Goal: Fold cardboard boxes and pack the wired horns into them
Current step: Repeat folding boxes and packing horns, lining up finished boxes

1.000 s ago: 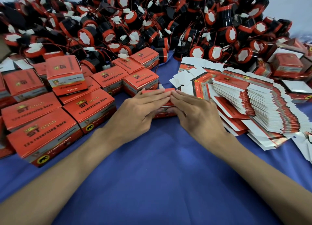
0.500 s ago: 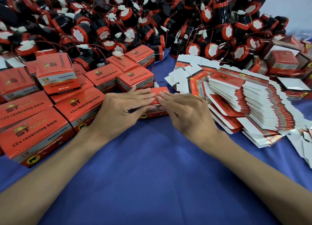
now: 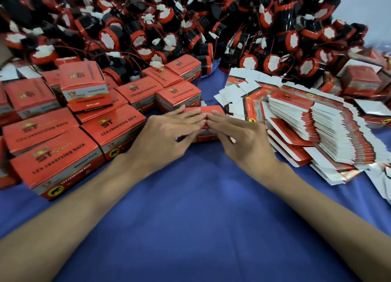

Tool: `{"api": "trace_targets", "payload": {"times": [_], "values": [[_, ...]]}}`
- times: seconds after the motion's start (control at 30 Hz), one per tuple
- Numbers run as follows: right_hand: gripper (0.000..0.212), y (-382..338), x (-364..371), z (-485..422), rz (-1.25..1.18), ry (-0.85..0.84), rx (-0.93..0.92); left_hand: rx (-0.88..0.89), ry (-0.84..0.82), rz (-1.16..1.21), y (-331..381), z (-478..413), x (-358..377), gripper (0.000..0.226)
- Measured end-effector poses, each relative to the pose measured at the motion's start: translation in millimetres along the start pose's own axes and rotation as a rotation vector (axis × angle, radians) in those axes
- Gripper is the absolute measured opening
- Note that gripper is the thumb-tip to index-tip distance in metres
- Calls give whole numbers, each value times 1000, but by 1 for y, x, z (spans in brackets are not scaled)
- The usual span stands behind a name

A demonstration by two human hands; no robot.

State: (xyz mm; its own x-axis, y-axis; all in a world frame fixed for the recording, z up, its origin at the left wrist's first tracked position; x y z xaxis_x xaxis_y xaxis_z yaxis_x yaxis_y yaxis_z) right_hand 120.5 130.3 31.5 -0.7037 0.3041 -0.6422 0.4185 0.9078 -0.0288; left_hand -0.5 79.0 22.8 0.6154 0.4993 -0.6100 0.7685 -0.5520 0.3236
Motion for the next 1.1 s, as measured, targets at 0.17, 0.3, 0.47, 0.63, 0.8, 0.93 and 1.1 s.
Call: {"api": "trace_targets", "payload": {"times": [0.17, 0.3, 0.47, 0.63, 0.8, 0.93, 1.1], "values": [[24, 1, 5, 4, -25, -111, 36, -33, -27, 12, -3, -2, 1, 26], [24, 9, 5, -2, -84, -220, 99, 37, 35, -118, 7, -5, -5, 22], [26, 37, -24, -15, 338, -54, 159, 121, 138, -315, 21, -8, -9, 15], [65, 115, -18, 13, 709, -622, 602, 12, 129, -487, 10, -10, -9, 18], [40, 108, -3, 15, 811, -590, 524, -132, 66, -585, -8, -7, -9, 19], [15, 90, 1, 10, 873, -495, 375, -166, 69, -598, -13, -6, -11, 20], [18, 56, -35, -5, 772, 63, 64, -155, 79, -569, -13, -6, -13, 22]]}}
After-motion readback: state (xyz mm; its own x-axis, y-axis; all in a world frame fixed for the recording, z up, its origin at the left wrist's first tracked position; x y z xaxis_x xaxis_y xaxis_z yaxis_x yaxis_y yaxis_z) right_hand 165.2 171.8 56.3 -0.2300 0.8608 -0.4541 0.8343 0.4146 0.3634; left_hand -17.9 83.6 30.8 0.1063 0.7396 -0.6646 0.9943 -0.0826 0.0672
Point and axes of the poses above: each hand's wrist, its own z-axis away from the middle knuckle, its own x-axis out of the palm, y = z × x, the point moved 7 cm from there along -z, towards the middle knuckle, and after that the axes turned 11 degrees about z, right-handed, at the moved point
